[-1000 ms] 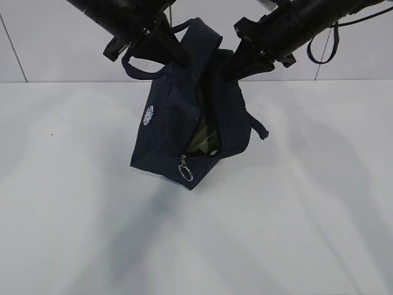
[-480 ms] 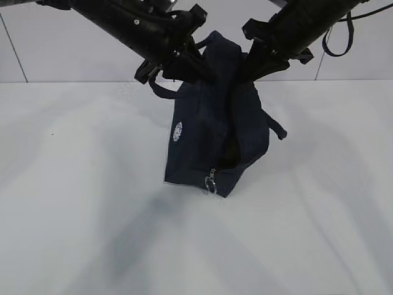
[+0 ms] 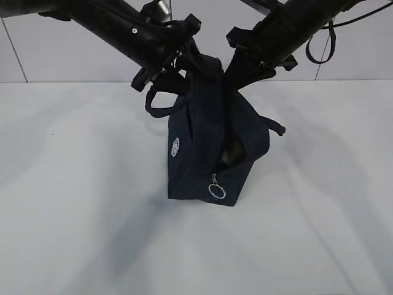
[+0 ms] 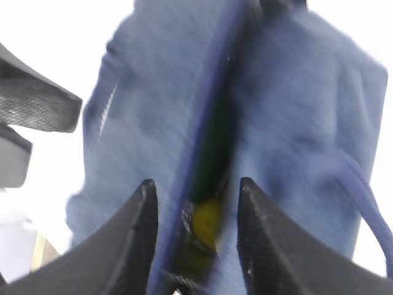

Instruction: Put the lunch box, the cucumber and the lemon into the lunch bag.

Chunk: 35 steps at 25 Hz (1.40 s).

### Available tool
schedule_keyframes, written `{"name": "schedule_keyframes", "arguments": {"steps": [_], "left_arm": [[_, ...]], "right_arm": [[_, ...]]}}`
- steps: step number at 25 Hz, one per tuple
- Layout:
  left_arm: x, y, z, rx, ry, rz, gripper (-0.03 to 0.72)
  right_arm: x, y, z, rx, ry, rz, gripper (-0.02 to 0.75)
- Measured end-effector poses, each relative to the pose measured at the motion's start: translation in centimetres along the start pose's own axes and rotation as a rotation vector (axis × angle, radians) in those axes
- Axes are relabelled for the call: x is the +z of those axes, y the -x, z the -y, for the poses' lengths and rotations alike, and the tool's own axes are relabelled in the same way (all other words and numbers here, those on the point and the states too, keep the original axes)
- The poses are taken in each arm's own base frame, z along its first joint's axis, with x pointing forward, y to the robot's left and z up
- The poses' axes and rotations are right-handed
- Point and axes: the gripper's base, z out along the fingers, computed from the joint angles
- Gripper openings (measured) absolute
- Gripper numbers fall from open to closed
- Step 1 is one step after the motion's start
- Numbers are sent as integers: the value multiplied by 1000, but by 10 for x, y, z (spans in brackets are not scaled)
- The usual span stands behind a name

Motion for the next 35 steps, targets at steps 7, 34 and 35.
{"name": "schedule_keyframes", "arguments": {"steps": [7, 34, 35], "left_arm": [[-39, 11, -7, -19, -1, 83, 459], [-209, -49, 95, 476, 420, 525, 428], [-210, -52, 98, 488, 422, 528, 427]], "right_arm": [[-9, 8, -7, -10, 4, 42, 324], [-220, -14, -139, -285, -252, 578, 328], [-221, -19, -140, -279, -255, 586, 328]]}}
